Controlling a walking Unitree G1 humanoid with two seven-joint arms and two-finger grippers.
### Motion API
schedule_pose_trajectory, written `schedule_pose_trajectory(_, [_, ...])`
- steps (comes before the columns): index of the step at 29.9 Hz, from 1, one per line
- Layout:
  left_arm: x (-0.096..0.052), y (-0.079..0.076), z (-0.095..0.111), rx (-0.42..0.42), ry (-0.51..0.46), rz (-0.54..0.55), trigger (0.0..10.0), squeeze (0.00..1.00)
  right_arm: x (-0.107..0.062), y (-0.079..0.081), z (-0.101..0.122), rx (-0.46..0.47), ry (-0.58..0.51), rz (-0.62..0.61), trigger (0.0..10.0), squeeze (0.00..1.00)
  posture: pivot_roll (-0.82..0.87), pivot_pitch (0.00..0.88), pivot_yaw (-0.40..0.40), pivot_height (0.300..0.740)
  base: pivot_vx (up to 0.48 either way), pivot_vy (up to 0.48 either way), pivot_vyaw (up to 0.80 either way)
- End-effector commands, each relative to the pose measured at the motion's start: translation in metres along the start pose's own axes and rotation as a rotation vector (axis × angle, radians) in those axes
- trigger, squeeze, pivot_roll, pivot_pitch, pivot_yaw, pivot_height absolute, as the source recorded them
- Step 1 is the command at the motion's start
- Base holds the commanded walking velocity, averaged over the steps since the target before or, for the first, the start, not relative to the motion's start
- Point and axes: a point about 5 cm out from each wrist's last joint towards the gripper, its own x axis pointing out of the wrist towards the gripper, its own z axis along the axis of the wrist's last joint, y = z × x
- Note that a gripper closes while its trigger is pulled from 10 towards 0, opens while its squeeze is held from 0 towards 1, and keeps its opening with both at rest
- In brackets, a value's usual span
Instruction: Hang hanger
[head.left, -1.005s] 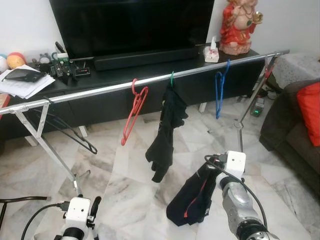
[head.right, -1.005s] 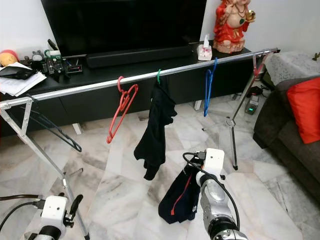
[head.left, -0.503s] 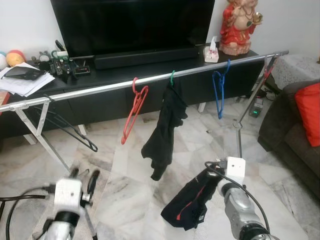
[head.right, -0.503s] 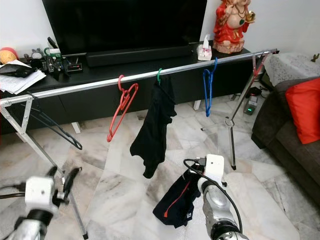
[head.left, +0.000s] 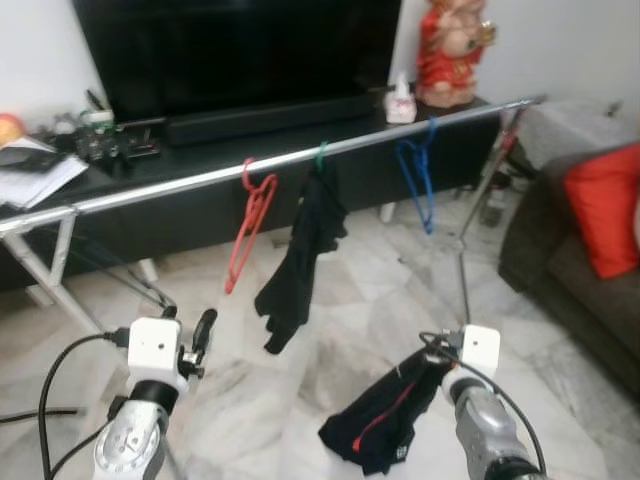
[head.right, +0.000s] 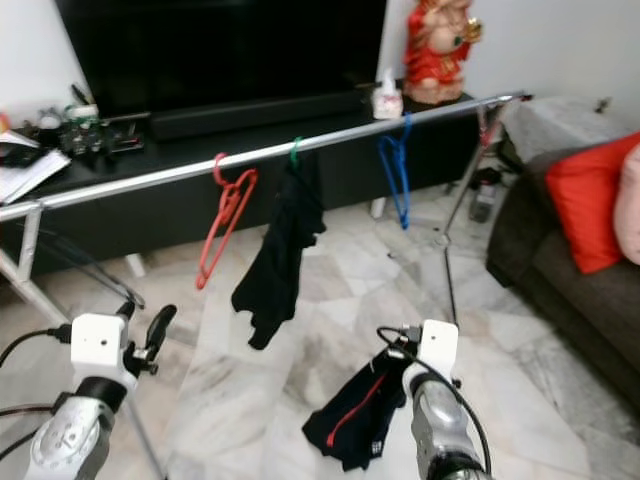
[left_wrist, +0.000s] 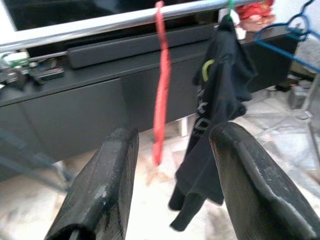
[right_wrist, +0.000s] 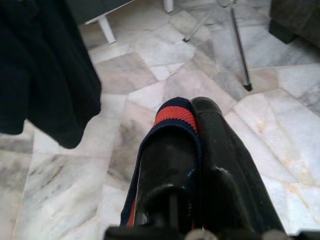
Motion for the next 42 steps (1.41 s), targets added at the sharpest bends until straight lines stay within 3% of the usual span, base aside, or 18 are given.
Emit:
schedule_pose_trajectory(1, [0.002,-0.002,0.001,-0.007,0.009,-0.012,10.0,0.00,0.003,0.002,0.008,0.005,-0.033,0.006,10.0,0.00,0.01,0.000,-0.026,0.740,0.292,0.000,0.00])
schedule_pose_trajectory(24, [0.008,-0.003,0.004,-0.016,0.027,-0.035,10.0,0.00,0.004,0.009,0.010,0.013,-0.043,0.020,10.0,0.00,0.02,0.000,-0.024,0.740,0.292,0.000,0.00])
schedule_pose_trajectory(42, [0.012,-0.011,0.005,-0.046,0.049,-0.082,10.0,0.00,0.004,0.010,0.008,0.022,-0.035,0.016,10.0,0.00,0.02,0.000,-0.019,0.740,0.000,0.000,0.00])
